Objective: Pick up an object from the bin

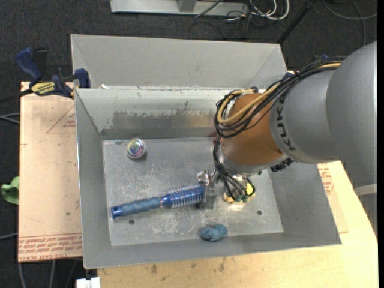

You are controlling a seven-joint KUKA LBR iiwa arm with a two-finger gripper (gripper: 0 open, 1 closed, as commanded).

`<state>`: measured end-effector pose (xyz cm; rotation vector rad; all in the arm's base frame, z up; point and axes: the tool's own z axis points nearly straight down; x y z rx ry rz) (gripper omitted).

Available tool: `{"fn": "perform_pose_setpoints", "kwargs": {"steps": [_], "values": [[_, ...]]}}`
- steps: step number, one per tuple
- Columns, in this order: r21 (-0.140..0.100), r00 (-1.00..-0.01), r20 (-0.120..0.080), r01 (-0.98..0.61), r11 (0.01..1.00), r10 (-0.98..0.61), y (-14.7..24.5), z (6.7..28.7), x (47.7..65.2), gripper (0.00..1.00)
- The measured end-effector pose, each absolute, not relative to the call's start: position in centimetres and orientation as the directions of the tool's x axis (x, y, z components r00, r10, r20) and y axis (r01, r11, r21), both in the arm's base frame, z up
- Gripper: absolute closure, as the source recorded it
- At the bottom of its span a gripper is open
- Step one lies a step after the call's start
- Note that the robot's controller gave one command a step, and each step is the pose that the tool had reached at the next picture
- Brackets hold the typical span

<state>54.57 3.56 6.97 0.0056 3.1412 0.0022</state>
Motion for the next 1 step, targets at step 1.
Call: {"fn": "perform_pose_setpoints", "kwargs": {"steps": [1], "values": [[0.0,-0.996,-0.009,0.089,0.996,0.089,-0.18,21.24,54.71,1.0]]}}
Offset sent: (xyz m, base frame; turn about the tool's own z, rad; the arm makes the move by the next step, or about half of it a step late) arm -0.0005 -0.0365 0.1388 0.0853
